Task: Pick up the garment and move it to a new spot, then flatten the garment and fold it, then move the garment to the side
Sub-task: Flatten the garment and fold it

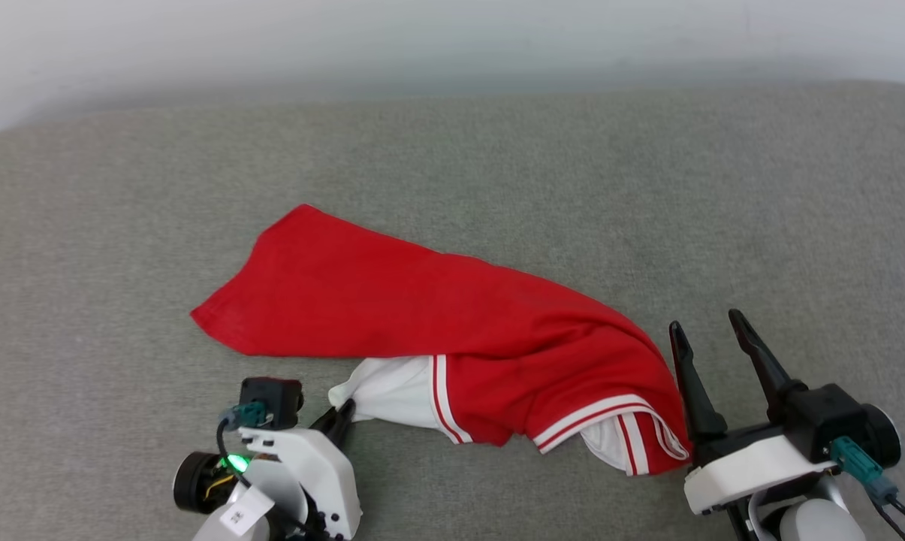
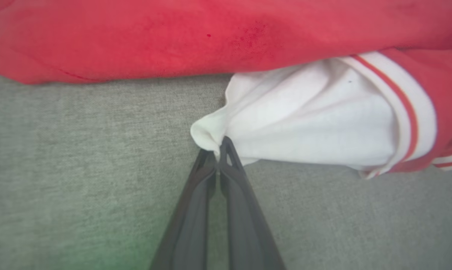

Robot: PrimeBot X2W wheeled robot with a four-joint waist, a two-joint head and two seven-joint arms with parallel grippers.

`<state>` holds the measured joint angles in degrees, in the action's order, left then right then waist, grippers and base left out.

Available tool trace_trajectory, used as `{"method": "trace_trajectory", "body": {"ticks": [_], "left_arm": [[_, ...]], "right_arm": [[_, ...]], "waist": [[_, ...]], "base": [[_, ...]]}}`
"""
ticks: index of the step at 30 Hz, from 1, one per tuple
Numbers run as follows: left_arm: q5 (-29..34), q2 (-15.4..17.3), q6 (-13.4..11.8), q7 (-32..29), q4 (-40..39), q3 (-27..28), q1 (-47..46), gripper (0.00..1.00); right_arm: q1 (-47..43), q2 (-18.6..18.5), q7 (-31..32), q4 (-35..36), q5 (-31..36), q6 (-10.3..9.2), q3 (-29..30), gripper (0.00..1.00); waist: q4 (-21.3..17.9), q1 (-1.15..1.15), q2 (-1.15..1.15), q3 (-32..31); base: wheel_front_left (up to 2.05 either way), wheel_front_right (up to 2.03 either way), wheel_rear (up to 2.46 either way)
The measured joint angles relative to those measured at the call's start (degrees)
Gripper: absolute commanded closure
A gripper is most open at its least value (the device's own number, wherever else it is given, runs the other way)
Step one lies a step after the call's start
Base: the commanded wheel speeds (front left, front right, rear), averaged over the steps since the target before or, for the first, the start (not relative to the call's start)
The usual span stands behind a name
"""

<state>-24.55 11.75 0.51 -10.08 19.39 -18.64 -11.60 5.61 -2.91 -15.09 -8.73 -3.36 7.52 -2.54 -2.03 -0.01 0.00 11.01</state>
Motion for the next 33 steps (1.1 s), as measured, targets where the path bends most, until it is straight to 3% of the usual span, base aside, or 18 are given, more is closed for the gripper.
{"method": "trace_trajectory", "body": {"ticks": [5,17,22,26,27,28,29,33], "left_arm": [[-1.48,0.13,-0.66,3.67,-2.57,2.02,3.10,1.00],[-4.11,4.63,-6.08,6.83,-11.55,10.28,12.35,1.00],[-5.57,5.94,-6.60,7.44,-10.21,12.62,13.84,1.00],[-5.89,6.34,-6.06,8.89,-4.45,13.19,13.85,1.00],[-5.95,6.31,-6.02,9.36,-3.15,13.18,13.82,0.69],[-5.79,6.28,-5.97,9.96,-2.09,13.04,13.70,0.20],[-5.33,6.24,-5.75,10.89,-1.24,12.85,13.50,0.00],[-4.46,5.27,-4.72,15.34,-0.36,11.83,11.73,0.00]], "right_arm": [[-0.99,0.00,0.00,-1.59,0.90,0.00,0.59,0.00],[-2.96,0.01,0.00,-4.49,1.08,0.00,0.29,0.00],[-3.15,0.00,0.00,-6.25,1.42,0.00,0.88,0.00],[-3.15,0.00,0.00,-7.21,1.62,0.00,1.11,0.00],[-3.11,0.01,0.00,-7.43,1.68,0.00,1.12,0.00],[-3.04,0.01,0.00,-7.58,1.68,0.00,1.20,0.00],[-2.94,0.01,0.00,-7.68,1.70,0.00,1.43,0.00],[-2.93,0.00,0.00,-7.90,2.04,0.00,2.21,0.00]], "waist": [[1.76,0.00,0.00,-2.88],[8.14,0.01,0.00,-9.15],[8.80,0.01,0.00,-9.53],[8.47,0.01,0.00,-9.26],[8.31,0.01,0.00,-9.24],[8.17,0.01,0.00,-9.20],[8.07,0.01,0.00,-9.14],[8.06,0.01,0.00,-9.36]], "base": [[0.00,0.00,0.00],[0.00,0.00,0.00],[0.00,0.00,0.00],[0.00,0.00,0.00],[0.00,0.00,0.00],[0.00,0.00,0.00],[0.00,0.00,0.00],[0.00,0.00,0.00]]}}
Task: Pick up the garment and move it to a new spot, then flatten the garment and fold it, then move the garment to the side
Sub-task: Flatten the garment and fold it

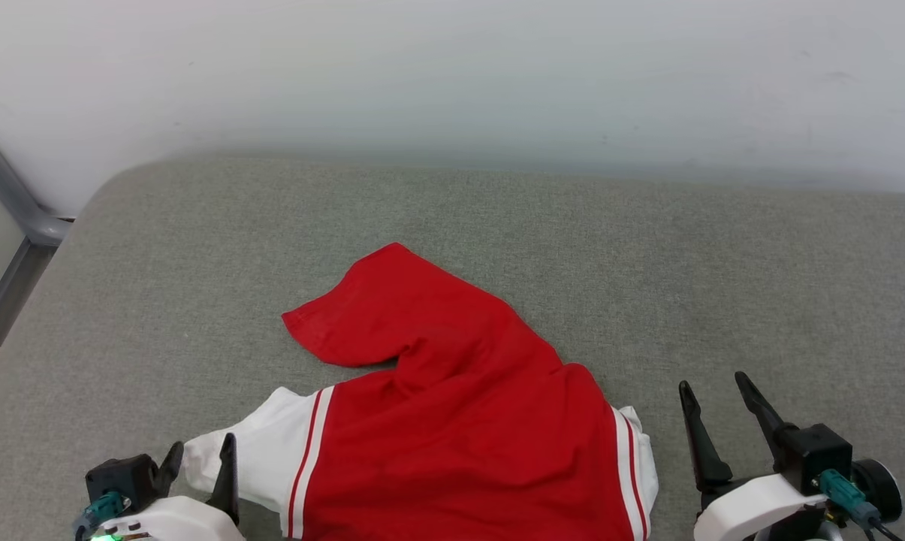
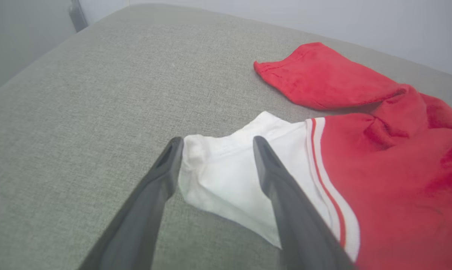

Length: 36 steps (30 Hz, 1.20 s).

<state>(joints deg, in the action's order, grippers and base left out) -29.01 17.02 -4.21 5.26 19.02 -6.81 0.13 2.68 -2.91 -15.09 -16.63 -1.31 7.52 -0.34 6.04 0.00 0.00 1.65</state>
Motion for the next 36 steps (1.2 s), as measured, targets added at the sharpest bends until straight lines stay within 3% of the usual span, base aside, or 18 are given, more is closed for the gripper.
{"method": "trace_trajectory", "body": {"ticks": [4,7,10,17,22,29,36], "left_arm": [[1.48,-0.43,2.18,4.79,-1.18,-1.79,-0.75,0.00],[2.69,-1.01,2.81,6.78,-3.10,-2.83,-1.16,0.00],[3.66,-1.34,3.16,7.69,-5.13,-3.78,-1.32,0.00],[4.68,-1.81,2.70,7.67,-8.23,-5.36,-1.62,0.00],[4.72,-1.97,2.65,7.44,-8.89,-5.87,-1.75,0.00],[4.72,-2.00,2.63,7.01,-9.33,-6.48,-2.86,0.00],[4.65,-2.35,2.70,6.93,-8.98,-7.30,-3.97,0.00]], "right_arm": [[0.04,0.00,0.86,-0.52,0.81,0.00,0.59,0.00],[0.42,-0.02,5.00,-0.36,0.79,-0.01,-0.07,0.00],[0.81,-0.94,12.21,0.09,-0.29,0.00,-2.47,0.00],[2.68,-7.53,32.40,1.62,-6.94,0.00,-10.13,0.00],[4.20,-9.87,40.41,2.02,-10.88,-0.01,-12.20,0.00],[5.99,-10.68,44.54,0.08,-11.43,-0.01,-14.84,0.00],[8.29,-10.81,44.78,-3.03,-10.99,-0.01,-16.63,0.00]], "waist": [[0.14,0.00,0.00,-0.70],[0.44,0.00,0.00,-1.15],[0.85,0.00,0.00,-1.28],[2.05,0.00,0.00,-0.56],[3.27,-0.01,0.00,0.51],[5.28,-0.01,0.00,2.72],[6.68,-0.01,0.00,4.80]], "base": [[0.00,0.00,0.00],[0.00,0.00,0.00],[0.00,0.00,0.00],[0.00,0.00,0.00],[0.00,0.00,0.00],[0.00,0.00,0.00],[0.00,0.00,0.00]]}}
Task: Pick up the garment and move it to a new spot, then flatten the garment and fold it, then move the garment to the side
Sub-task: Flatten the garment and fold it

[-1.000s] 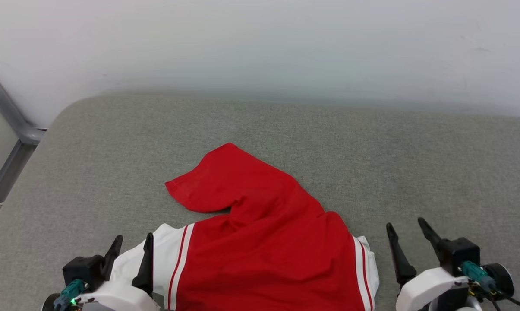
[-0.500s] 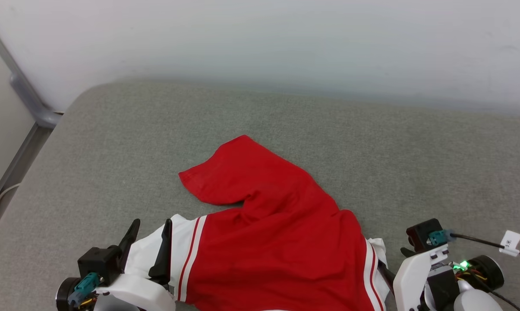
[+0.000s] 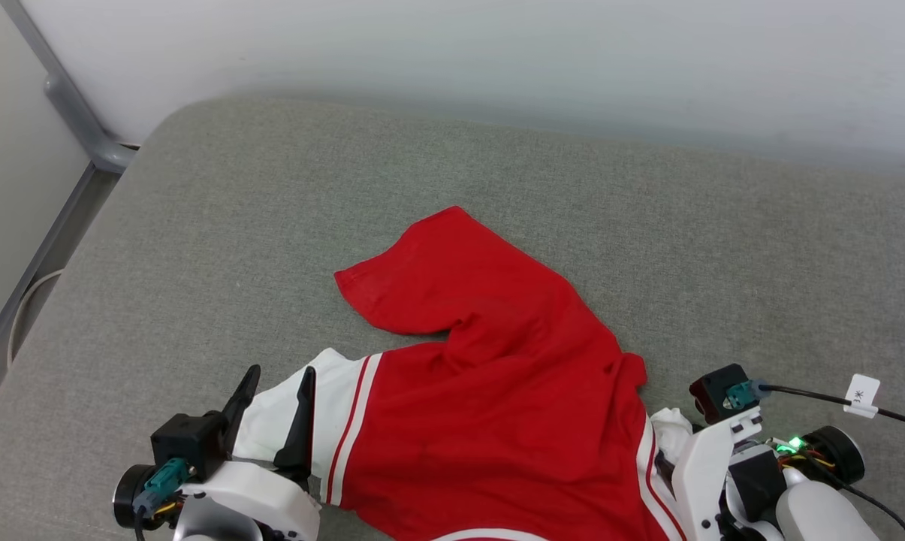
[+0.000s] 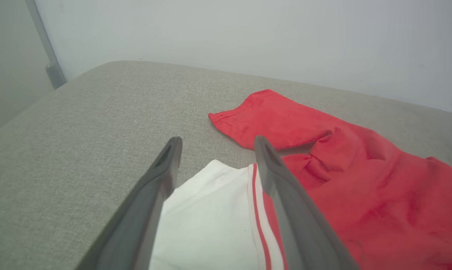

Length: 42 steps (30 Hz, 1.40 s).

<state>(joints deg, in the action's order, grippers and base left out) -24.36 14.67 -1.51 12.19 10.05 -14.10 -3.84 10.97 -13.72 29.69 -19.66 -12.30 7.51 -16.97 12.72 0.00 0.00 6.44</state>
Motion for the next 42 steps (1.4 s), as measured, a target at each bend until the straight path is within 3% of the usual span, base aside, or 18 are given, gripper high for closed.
{"method": "trace_trajectory", "body": {"ticks": [1,3,8,13,18,26,30,31,32,42], "left_arm": [[0.00,-0.08,0.01,0.00,0.15,-0.11,-0.01,0.00],[-0.01,-0.19,0.01,0.01,0.59,-0.29,-0.08,0.00],[-0.10,-0.16,0.03,0.16,1.41,-0.40,-0.19,0.00],[-0.18,-0.12,0.09,0.66,1.60,-0.47,-0.20,0.00],[-0.09,-0.12,-0.08,0.96,1.77,-0.66,-0.20,0.00],[-0.10,-0.79,0.51,1.47,2.93,-1.64,-1.40,0.00],[-0.09,-0.97,0.85,1.71,3.86,-1.96,-1.90,0.00],[-0.09,-1.00,0.97,1.78,4.09,-2.08,-2.06,0.00],[-0.09,-1.03,1.10,1.89,4.33,-2.20,-2.20,0.00],[-0.09,-1.05,2.14,2.15,5.19,-3.30,-1.87,0.00]], "right_arm": [[0.27,-0.02,-0.41,-0.44,0.15,0.00,-0.18,0.44],[0.91,-0.01,-1.30,-1.20,0.48,0.00,-0.12,1.00],[1.61,0.31,-4.11,-1.75,1.40,0.05,1.19,1.00],[1.69,-0.83,-5.50,-1.27,2.59,0.03,6.16,1.00],[1.92,-2.21,-4.89,0.56,5.77,0.03,16.42,1.00],[0.38,-1.05,-2.13,2.58,13.17,0.03,30.22,1.00],[-1.16,-0.12,-1.00,2.56,15.97,0.03,34.00,1.00],[-1.50,-0.02,-1.20,2.54,16.23,0.02,33.71,0.11],[-1.62,0.34,-1.68,2.48,16.27,0.03,33.92,0.00],[-1.92,2.54,-12.85,6.73,14.92,0.02,30.84,0.00]], "waist": [[0.06,0.00,0.00,0.18],[0.02,0.00,0.00,0.34],[-1.17,0.00,0.00,-0.21],[-3.31,0.00,0.00,-1.13],[-6.17,0.00,0.00,-1.27],[-8.39,0.00,0.00,0.49],[-8.62,0.00,0.00,1.04],[-8.63,0.00,0.00,1.07],[-8.62,0.00,0.00,1.05],[-8.54,0.00,0.00,-1.26]], "base": [[0.00,0.00,0.00],[0.00,0.00,0.00],[0.00,0.00,0.00],[0.00,0.00,0.00],[0.00,0.00,0.00],[0.00,0.00,0.00],[0.00,0.00,0.00],[0.00,0.00,0.00],[0.00,0.00,0.00],[0.00,0.00,0.00]]}}
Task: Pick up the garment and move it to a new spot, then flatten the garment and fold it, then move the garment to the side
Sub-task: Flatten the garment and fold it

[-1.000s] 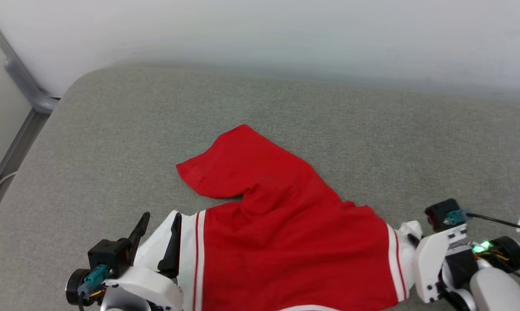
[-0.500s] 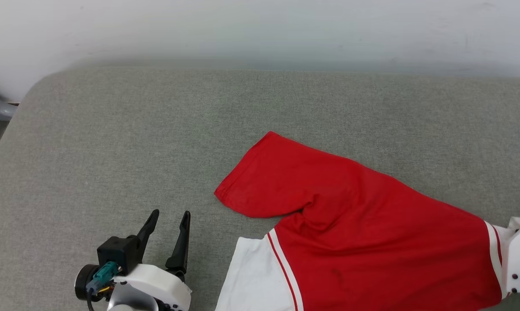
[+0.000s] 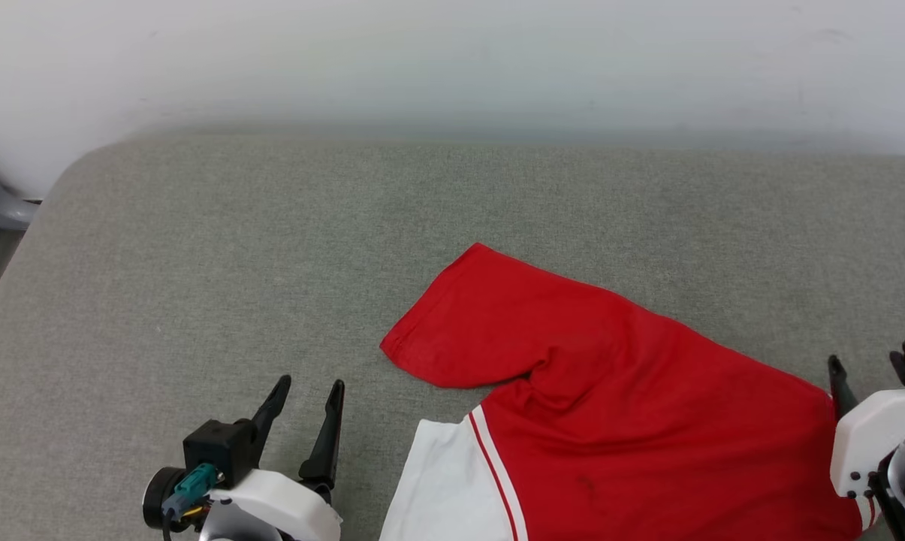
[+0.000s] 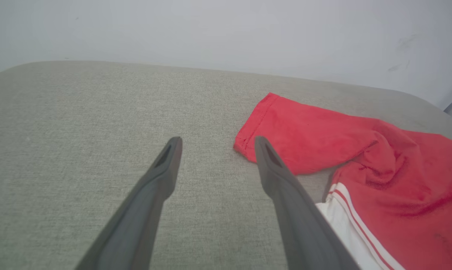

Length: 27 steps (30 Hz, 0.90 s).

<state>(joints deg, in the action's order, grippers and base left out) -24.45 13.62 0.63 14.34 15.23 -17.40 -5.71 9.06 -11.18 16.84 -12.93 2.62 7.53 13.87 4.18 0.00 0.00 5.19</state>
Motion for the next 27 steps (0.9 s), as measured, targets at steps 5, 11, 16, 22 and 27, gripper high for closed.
{"method": "trace_trajectory", "body": {"ticks": [5,11,16,22,27], "left_arm": [[-0.27,0.18,0.21,0.04,-1.43,-0.34,1.76,0.00],[-2.01,0.01,1.12,-2.20,-5.24,-1.83,4.69,0.00],[-3.10,0.85,2.19,-8.70,-8.70,-4.20,5.82,0.00],[-4.19,3.50,1.96,-22.45,-12.88,-7.80,6.92,0.00],[-3.54,4.43,1.32,-29.43,-15.35,-9.77,5.37,0.00]], "right_arm": [[-2.42,1.41,-6.82,4.26,-0.92,0.00,-2.64,0.00],[-4.99,4.94,-13.03,8.02,-2.65,-0.01,-2.47,0.00],[-5.66,5.93,-14.30,8.77,-2.61,-0.01,-2.56,0.00],[-5.47,6.35,-14.37,8.95,-2.20,-0.01,-2.33,0.00],[-5.37,6.69,-14.36,8.71,-2.04,-0.01,-2.82,0.00]], "waist": [[0.10,0.00,0.00,-1.39],[0.78,0.01,0.00,-1.58],[1.20,0.00,0.00,-0.90],[1.26,0.00,0.00,0.05],[0.94,0.00,0.00,0.93]], "base": [[0.00,0.00,0.00],[0.00,0.00,0.00],[0.00,0.00,0.00],[0.00,0.00,0.00],[0.00,0.00,0.00]]}}
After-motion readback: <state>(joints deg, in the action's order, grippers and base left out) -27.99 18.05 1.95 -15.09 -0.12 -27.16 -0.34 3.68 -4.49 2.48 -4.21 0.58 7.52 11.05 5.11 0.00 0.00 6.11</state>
